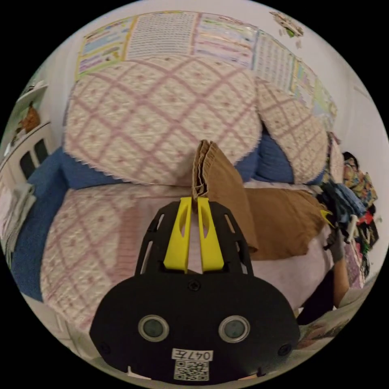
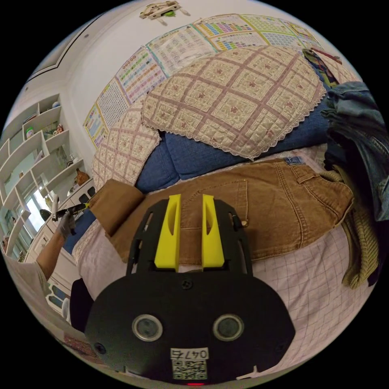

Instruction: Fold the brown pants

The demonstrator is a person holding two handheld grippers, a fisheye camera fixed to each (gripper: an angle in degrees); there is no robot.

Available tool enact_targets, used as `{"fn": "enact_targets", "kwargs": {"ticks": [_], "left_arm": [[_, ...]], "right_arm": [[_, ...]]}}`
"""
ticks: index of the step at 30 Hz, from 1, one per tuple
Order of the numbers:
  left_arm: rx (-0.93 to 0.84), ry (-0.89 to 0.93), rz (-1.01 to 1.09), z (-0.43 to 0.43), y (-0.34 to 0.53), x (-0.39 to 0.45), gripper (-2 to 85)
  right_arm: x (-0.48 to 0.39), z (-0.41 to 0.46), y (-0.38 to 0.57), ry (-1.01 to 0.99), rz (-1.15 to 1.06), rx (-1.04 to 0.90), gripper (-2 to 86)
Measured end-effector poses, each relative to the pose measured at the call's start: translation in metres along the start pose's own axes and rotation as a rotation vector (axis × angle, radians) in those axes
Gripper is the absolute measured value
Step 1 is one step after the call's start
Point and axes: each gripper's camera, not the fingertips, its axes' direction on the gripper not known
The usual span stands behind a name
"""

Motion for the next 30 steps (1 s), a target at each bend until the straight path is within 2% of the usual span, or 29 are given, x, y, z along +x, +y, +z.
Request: {"fn": "enact_targets", "kwargs": {"ticks": [2, 5, 8, 11, 14, 18, 21, 25, 27, 30], "left_arm": [[-0.014, -0.129, -0.078, -0.016, 0.018, -0.062, -0.5], [-0.137, -0.328, -0.245, -0.016, 0.064, -0.151, -0.6], [-0.21, -0.399, -0.392, -0.014, 0.129, -0.21, -0.5], [-0.144, -0.352, -0.51, -0.042, 0.184, -0.235, 1.4], [-0.018, -0.234, -0.431, -0.085, 0.21, -0.198, 3.6], [0.123, 0.003, -0.257, -0.137, 0.246, -0.074, 5.2], [0.133, 0.196, -0.201, -0.144, 0.287, 0.007, 6.0], [0.231, 0.197, -0.158, -0.141, 0.351, 0.064, 5.9], [0.276, 0.121, -0.143, -0.136, 0.396, 0.082, 5.5], [0.248, 0.073, -0.09, -0.13, 0.439, 0.092, 5.1]], "right_arm": [[-0.004, 0.01, 0.0, 0.013, -0.015, -0.01, 4.8], [-0.007, 0.023, 0.002, 0.029, -0.028, -0.031, 5.9], [-0.01, 0.036, 0.004, 0.019, -0.051, -0.063, 7.7], [-0.015, 0.043, 0.008, -0.008, -0.095, -0.081, 9.7], [-0.02, 0.046, 0.012, -0.008, -0.13, -0.073, 10.7], [-0.026, 0.049, 0.015, 0.053, -0.166, -0.087, 11.1], [-0.028, 0.041, 0.018, 0.162, -0.166, -0.084, 11.4], [-0.03, 0.022, 0.011, 0.439, -0.219, -0.038, 11.2], [-0.026, 0.024, -0.007, 0.492, -0.277, -0.075, 10.8], [-0.012, 0.056, -0.044, 0.485, -0.458, -0.285, 10.0]]}}
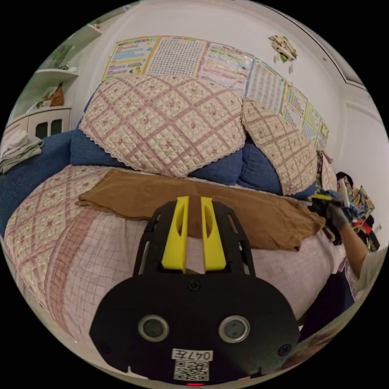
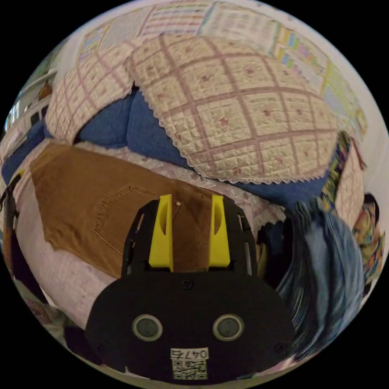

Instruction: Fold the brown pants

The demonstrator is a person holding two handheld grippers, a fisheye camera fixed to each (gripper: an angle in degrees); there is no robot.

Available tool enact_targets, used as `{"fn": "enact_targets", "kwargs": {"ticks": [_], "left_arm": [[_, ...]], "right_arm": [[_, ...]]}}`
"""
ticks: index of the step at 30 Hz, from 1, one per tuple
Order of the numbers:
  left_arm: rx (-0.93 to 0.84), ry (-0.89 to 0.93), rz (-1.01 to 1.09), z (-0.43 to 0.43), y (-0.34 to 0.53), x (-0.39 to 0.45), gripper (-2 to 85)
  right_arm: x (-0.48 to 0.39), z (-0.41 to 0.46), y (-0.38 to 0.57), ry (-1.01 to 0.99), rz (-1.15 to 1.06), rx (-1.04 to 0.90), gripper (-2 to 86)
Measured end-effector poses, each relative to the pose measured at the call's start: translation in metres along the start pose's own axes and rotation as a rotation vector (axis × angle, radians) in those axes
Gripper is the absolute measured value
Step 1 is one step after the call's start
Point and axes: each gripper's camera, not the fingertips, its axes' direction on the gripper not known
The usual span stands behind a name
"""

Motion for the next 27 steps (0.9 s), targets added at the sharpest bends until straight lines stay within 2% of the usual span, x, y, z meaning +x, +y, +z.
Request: {"fn": "enact_targets", "kwargs": {"ticks": [4, 6, 8, 12, 15, 19, 20, 23, 27], "left_arm": [[-0.038, 0.054, -0.037, -0.009, 0.031, -0.012, 5.0], [-0.052, 0.071, -0.056, -0.017, 0.052, -0.016, 5.0], [-0.062, 0.072, -0.056, -0.023, 0.069, -0.015, 4.9], [-0.092, 0.08, -0.083, -0.033, 0.106, -0.021, 4.6], [-0.088, 0.102, -0.132, -0.044, 0.136, -0.033, 5.2], [-0.037, 0.198, -0.293, -0.065, 0.179, -0.068, 6.8], [-0.014, 0.285, -0.388, -0.073, 0.198, -0.086, 8.1], [0.045, 0.456, -0.548, -0.094, 0.24, -0.119, 11.8], [-0.001, 0.487, -0.603, -0.111, 0.283, -0.136, 13.4]], "right_arm": [[0.006, 0.063, -0.032, -0.168, -0.255, -0.264, 9.2], [0.006, 0.084, -0.034, -0.206, -0.274, -0.345, 7.7], [0.002, 0.097, -0.027, -0.163, -0.285, -0.396, 2.7], [-0.012, 0.059, -0.003, -0.075, -0.354, -0.297, -0.5], [-0.032, -0.017, 0.044, 0.02, -0.38, -0.081, -0.8], [-0.044, -0.144, 0.158, -0.056, -0.285, 0.204, -0.9], [-0.045, -0.169, 0.194, -0.098, -0.229, 0.246, -0.9], [-0.044, -0.204, 0.27, -0.179, -0.1, 0.236, -0.9], [-0.027, -0.213, 0.323, -0.181, -0.018, 0.126, -0.9]]}}
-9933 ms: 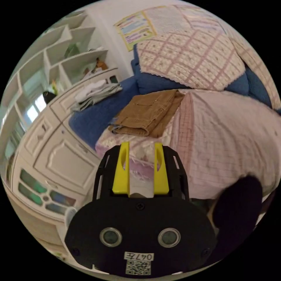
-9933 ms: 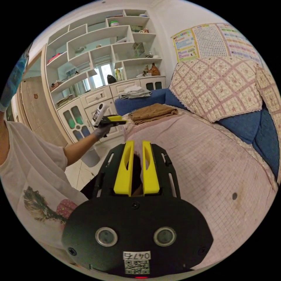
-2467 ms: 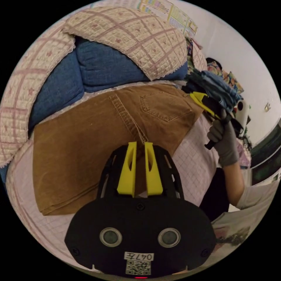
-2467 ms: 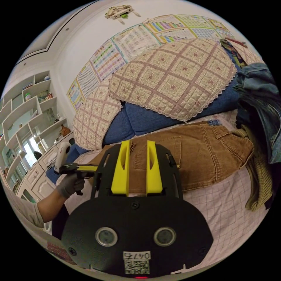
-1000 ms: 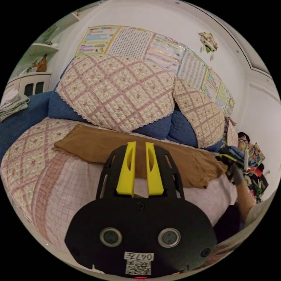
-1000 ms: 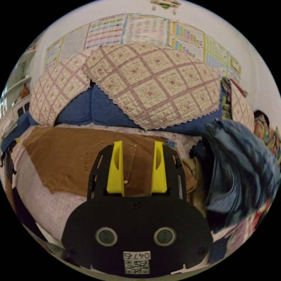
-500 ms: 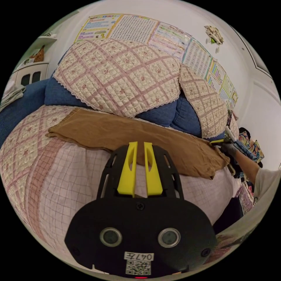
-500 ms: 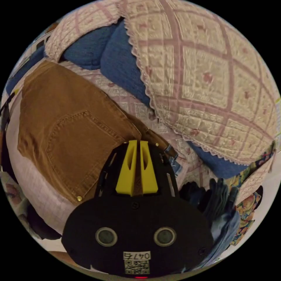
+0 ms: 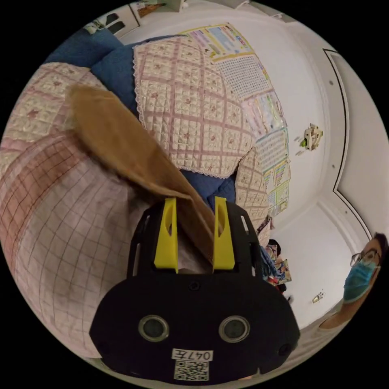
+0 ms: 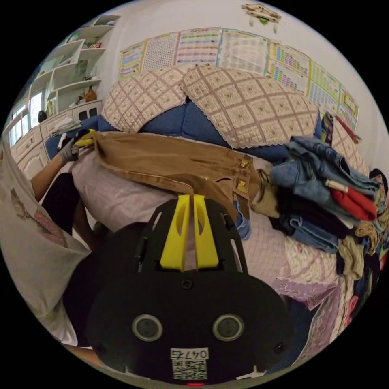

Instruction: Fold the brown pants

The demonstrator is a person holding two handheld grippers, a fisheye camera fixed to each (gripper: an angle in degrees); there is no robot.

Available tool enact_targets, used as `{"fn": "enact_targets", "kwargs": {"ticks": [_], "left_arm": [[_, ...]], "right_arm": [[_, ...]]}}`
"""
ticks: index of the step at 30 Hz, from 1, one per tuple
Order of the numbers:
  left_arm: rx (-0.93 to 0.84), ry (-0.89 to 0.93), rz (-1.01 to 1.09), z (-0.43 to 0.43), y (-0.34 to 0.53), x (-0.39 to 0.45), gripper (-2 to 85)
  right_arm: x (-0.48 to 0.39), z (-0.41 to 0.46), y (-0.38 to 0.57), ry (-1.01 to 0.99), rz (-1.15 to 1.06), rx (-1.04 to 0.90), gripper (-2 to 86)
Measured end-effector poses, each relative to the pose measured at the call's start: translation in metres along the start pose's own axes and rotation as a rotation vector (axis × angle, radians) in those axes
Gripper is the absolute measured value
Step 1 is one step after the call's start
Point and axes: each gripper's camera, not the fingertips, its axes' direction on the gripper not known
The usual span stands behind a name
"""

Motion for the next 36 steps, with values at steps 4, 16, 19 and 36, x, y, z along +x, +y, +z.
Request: {"fn": "enact_targets", "kwargs": {"ticks": [4, 16, 19, 36], "left_arm": [[-0.042, -0.05, -0.133, -0.01, 0.028, -0.034, 11.9], [0.085, -0.303, 0.09, -0.13, 0.125, 0.018, -0.9], [0.027, -0.416, 0.213, -0.174, 0.168, 0.051, -0.9], [-0.039, -0.228, -0.217, -0.216, 0.334, -0.163, 1.1]], "right_arm": [[0.022, -0.016, 0.02, -0.057, 0.01, 0.034, -0.8], [0.072, -0.07, 0.019, 0.037, -0.016, 0.051, -0.8], [0.079, -0.074, 0.035, 0.071, -0.087, -0.003, -0.8], [0.175, -0.036, 0.129, -0.086, 0.213, -0.157, 7.5]]}}
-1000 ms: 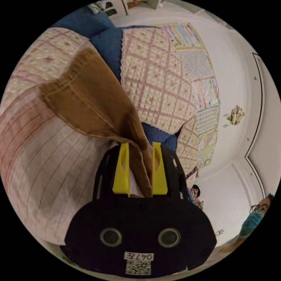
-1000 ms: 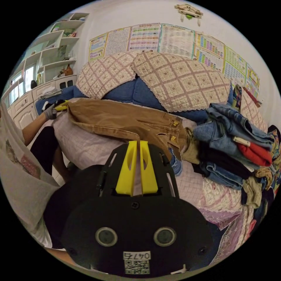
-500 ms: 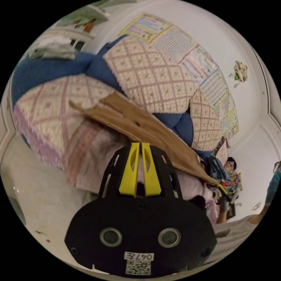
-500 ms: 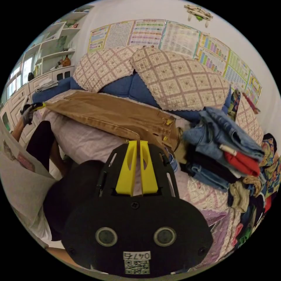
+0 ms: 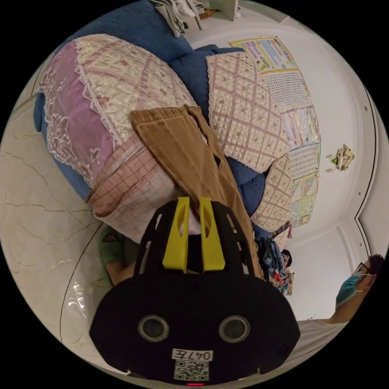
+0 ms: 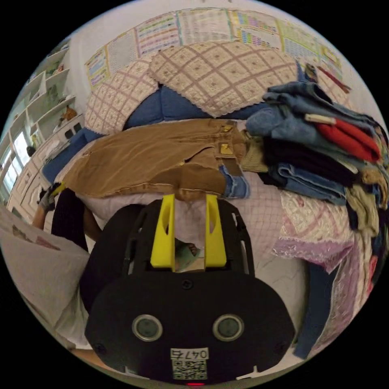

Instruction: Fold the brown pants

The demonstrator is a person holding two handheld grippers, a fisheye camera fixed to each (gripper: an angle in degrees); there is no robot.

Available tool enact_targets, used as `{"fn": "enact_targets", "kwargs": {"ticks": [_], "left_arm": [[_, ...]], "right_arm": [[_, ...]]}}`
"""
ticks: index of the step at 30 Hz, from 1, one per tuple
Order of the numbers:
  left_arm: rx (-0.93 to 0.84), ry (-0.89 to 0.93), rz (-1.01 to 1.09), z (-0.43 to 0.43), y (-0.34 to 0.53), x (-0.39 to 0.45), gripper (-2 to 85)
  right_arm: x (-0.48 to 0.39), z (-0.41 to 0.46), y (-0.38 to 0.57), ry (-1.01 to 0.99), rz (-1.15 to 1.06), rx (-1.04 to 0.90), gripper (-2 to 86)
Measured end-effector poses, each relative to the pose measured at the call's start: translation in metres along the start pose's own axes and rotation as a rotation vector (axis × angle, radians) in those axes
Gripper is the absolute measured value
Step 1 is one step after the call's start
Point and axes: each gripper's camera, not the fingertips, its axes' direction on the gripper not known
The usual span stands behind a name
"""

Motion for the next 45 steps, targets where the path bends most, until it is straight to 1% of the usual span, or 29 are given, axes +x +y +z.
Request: {"fn": "enact_targets", "kwargs": {"ticks": [2, 3, 4, 5, 8, 10, 13, 14, 16, 17, 18, 19, 20, 21, 23, 25, 27, 29, 31, 33, 34, 36, 37, 38, 39, 41, 42, 43, 45], "left_arm": [[0.008, -0.015, 0.007, 0.008, 0.008, -0.005, -0.2], [0.016, -0.017, 0.004, 0.012, 0.012, -0.01, -0.6], [0.019, -0.014, 0.002, 0.014, 0.014, -0.012, -0.6], [0.025, -0.004, -0.006, 0.019, 0.017, -0.018, -0.8], [0.029, 0.012, -0.02, 0.03, 0.023, -0.03, -0.9], [0.03, 0.007, -0.015, 0.036, 0.025, -0.034, -1.0], [0.026, 0.0, 0.007, 0.046, 0.025, -0.037, -1.0], [0.024, 0.005, 0.016, 0.05, 0.023, -0.038, -1.0], [0.021, 0.011, 0.03, 0.057, 0.019, -0.038, -0.9], [0.018, 0.006, 0.045, 0.062, 0.017, -0.037, -0.9], [0.012, -0.013, 0.062, 0.067, 0.015, -0.036, -0.9], [0.006, -0.028, 0.071, 0.07, 0.014, -0.035, -0.8], [-0.007, -0.063, 0.083, 0.077, 0.012, -0.036, -0.7], [-0.02, -0.091, 0.08, 0.086, 0.011, -0.041, -0.6], [-0.026, -0.087, 0.052, 0.1, 0.011, -0.055, 0.1], [-0.013, -0.068, 0.005, 0.11, 0.011, -0.072, 1.6], [0.026, -0.089, -0.021, 0.111, 0.009, -0.084, 4.2], [0.068, -0.17, 0.004, 0.104, 0.003, -0.078, 4.9], [0.114, -0.244, 0.068, 0.1, -0.012, -0.061, 5.2], [0.108, -0.261, 0.175, 0.116, -0.057, -0.031, 6.1], [0.097, -0.252, 0.192, 0.124, -0.073, -0.025, 6.4], [0.065, -0.202, 0.23, 0.166, -0.144, -0.009, 7.4], [0.062, -0.211, 0.237, 0.178, -0.163, -0.006, 7.6], [0.052, -0.24, 0.236, 0.204, -0.203, -0.003, 8.0], [0.038, -0.257, 0.222, 0.232, -0.241, -0.003, 8.3], [0.011, -0.27, 0.167, 0.275, -0.295, -0.011, 8.6], [-0.009, -0.274, 0.126, 0.305, -0.326, -0.018, 8.8], [-0.016, -0.287, 0.109, 0.319, -0.339, -0.022, 8.8], [-0.057, -0.397, 0.072, 0.372, -0.38, -0.036, 9.3]], "right_arm": [[0.022, -0.009, 0.013, -0.026, 0.163, 0.145, 9.9], [0.028, -0.009, 0.016, -0.05, 0.211, 0.182, 10.3], [0.042, -0.006, 0.022, -0.102, 0.314, 0.224, 11.1], [0.056, 0.002, 0.026, -0.139, 0.418, 0.229, 11.8], [0.084, 0.032, 0.029, -0.188, 0.62, 0.189, 11.9], [0.091, 0.046, 0.021, -0.244, 0.659, 0.221, 11.0], [0.099, 0.072, -0.001, -0.251, 0.706, 0.176, 5.1], [0.1, 0.079, -0.01, -0.239, 0.693, 0.152, 2.0], [0.092, 0.075, -0.026, -0.223, 0.624, 0.182, 0.6], [0.08, 0.064, -0.038, -0.171, 0.517, 0.232, 0.4], [0.073, 0.061, -0.043, -0.129, 0.46, 0.234, 0.3], [0.059, 0.059, -0.051, -0.03, 0.367, 0.226, 0.2], [0.052, 0.067, -0.053, 0.026, 0.337, 0.196, 0.2], [0.052, 0.075, -0.053, 0.033, 0.34, 0.172, 0.2], [0.063, 0.122, -0.043, 0.022, 0.42, 0.032, 0.6], [0.067, 0.157, -0.034, -0.054, 0.499, -0.037, 1.5], [0.059, 0.164, -0.03, -0.072, 0.556, 0.041, 3.8], [0.033, 0.162, -0.037, 0.116, 0.563, 0.106, 5.2], [0.003, 0.157, -0.051, 0.236, 0.498, 0.196, 4.9], [-0.033, 0.159, -0.072, 0.267, 0.403, 0.295, 4.1], [-0.057, 0.168, -0.09, 0.237, 0.324, 0.347, 3.4], [-0.094, 0.191, -0.12, 0.14, 0.212, 0.376, 2.9], [-0.119, 0.212, -0.141, 0.065, 0.147, 0.383, 2.7], [-0.142, 0.236, -0.16, -0.02, 0.096, 0.398, 2.6], [-0.154, 0.25, -0.169, -0.065, 0.077, 0.406, 2.6], [-0.195, 0.308, -0.202, -0.242, 0.03, 0.417, 2.3], [-0.206, 0.323, -0.209, -0.28, 0.02, 0.414, 2.1], [-0.226, 0.354, -0.221, -0.347, 0.002, 0.401, 1.8], [-0.254, 0.398, -0.234, -0.405, -0.022, 0.377, 1.3]]}}
